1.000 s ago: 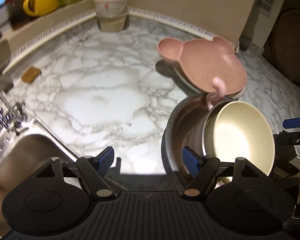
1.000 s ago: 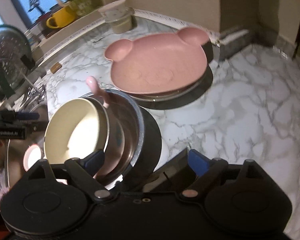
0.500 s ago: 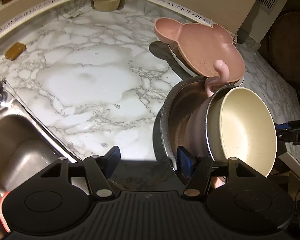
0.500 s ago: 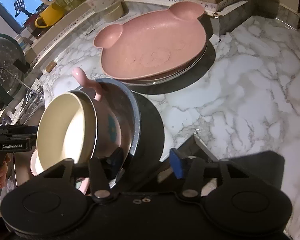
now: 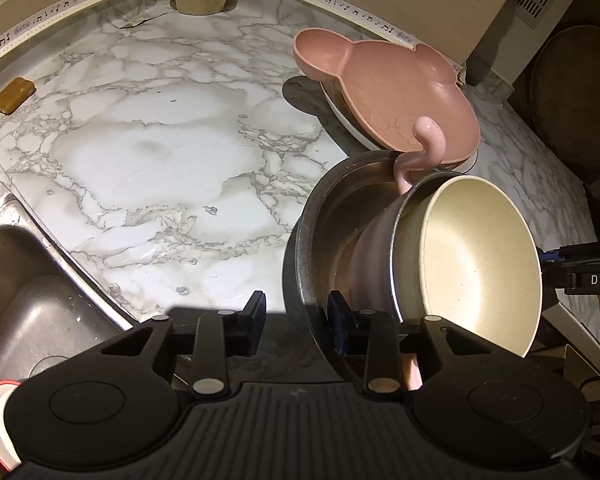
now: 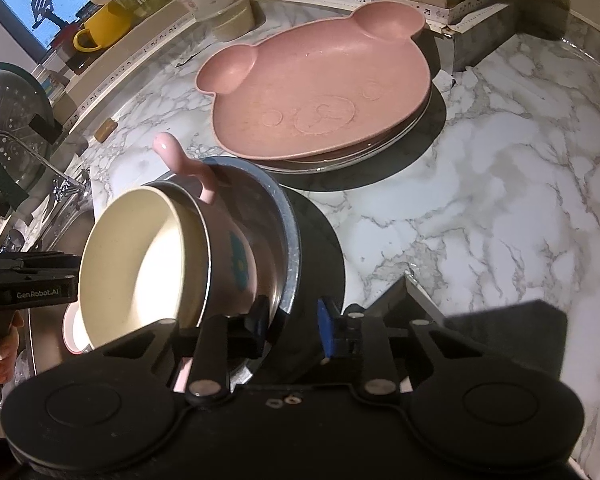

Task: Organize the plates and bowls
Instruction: 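Lift the nested bowl and pot stack with both grippers, tilting it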

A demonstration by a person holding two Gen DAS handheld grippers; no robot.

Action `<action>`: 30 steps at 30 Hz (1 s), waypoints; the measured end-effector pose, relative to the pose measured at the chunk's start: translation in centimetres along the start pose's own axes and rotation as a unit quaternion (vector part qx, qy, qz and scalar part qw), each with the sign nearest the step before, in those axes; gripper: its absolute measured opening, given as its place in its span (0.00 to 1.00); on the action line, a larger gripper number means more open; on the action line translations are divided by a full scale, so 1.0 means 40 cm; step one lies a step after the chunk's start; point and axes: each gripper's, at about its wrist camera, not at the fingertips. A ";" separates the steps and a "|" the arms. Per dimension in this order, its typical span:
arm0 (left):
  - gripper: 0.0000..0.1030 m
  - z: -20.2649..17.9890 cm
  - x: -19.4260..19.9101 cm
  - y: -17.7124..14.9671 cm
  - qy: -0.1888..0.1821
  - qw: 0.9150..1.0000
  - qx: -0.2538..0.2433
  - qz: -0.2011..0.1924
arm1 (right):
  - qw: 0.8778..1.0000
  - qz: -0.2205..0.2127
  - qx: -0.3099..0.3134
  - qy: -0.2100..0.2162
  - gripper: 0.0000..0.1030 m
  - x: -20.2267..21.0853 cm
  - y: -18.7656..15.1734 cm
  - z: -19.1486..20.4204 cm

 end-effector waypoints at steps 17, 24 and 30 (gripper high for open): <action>0.13 -0.026 0.002 0.004 0.008 1.000 -0.005 -0.002 | 1.000 -0.002 -0.003 -0.016 0.12 -0.005 -0.001 0.023; 0.12 -0.039 0.017 -0.001 0.017 1.000 -0.006 -0.009 | 0.999 0.001 -0.001 -0.033 0.12 -0.004 -0.005 0.031; 0.12 -0.041 0.039 0.006 0.019 1.000 0.001 -0.008 | 0.999 0.001 -0.002 -0.034 0.12 0.017 -0.006 0.044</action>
Point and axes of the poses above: each gripper's, at about its wrist camera, not at the fingertips, and x roughly against the way its jaws point, z to its left, y to its top, and after that the axes turned 10 degrees about y, right-handed
